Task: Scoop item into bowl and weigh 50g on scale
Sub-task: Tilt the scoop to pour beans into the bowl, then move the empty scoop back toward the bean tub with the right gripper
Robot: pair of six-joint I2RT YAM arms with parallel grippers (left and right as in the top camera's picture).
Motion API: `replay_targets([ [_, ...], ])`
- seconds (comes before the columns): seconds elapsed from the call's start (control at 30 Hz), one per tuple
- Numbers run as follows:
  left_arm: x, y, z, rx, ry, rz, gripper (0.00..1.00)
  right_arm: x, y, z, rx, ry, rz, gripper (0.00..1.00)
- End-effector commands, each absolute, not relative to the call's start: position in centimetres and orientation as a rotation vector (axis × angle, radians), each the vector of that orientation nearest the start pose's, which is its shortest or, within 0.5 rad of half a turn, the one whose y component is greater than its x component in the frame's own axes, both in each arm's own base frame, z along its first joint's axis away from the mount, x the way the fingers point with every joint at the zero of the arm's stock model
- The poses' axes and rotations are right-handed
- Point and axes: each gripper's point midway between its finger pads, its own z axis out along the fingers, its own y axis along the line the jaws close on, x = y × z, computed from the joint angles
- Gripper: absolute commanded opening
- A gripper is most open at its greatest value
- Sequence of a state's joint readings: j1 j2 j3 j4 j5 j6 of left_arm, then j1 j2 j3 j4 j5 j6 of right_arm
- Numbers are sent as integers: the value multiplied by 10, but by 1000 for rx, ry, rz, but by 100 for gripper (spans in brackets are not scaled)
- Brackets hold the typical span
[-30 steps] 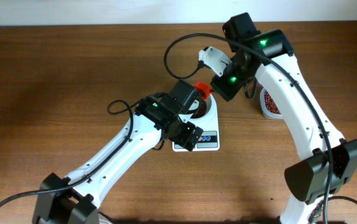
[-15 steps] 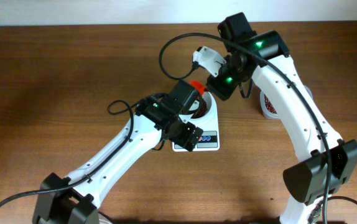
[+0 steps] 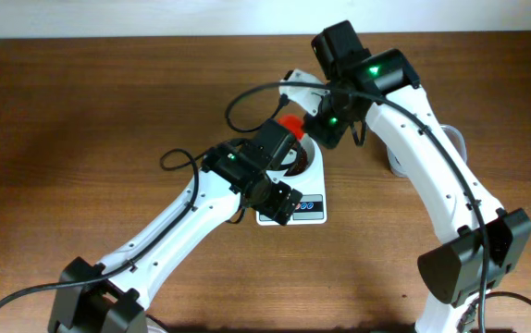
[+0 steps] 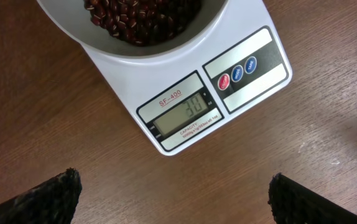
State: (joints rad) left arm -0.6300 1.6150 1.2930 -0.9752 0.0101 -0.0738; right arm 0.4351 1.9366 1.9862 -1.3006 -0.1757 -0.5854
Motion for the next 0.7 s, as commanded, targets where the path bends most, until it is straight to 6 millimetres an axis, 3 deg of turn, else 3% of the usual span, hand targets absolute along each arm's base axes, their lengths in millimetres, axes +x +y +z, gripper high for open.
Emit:
replay_targets([
  [0.0, 281, -207, 116, 815, 2776, -134, 99, 381, 220, 217, -1350, 2392, 263, 4],
  [0.23, 281, -207, 116, 815, 2776, -134, 99, 386, 207, 222, -1062, 2524, 485, 4],
  [0.33, 281, -207, 116, 815, 2776, -134, 99, 391, 196, 230, -845, 2583, 659, 4],
  [0.47, 281, -207, 116, 815, 2776, -134, 99, 391, 185, 247, -721, 2544, 935, 4],
  [0.57, 281, -207, 116, 815, 2776, -134, 99, 393, 156, 245, -611, 2592, 948, 4],
  [0.67, 281, -207, 116, 815, 2776, -134, 99, 398, 112, 242, -447, 2642, 935, 4],
])
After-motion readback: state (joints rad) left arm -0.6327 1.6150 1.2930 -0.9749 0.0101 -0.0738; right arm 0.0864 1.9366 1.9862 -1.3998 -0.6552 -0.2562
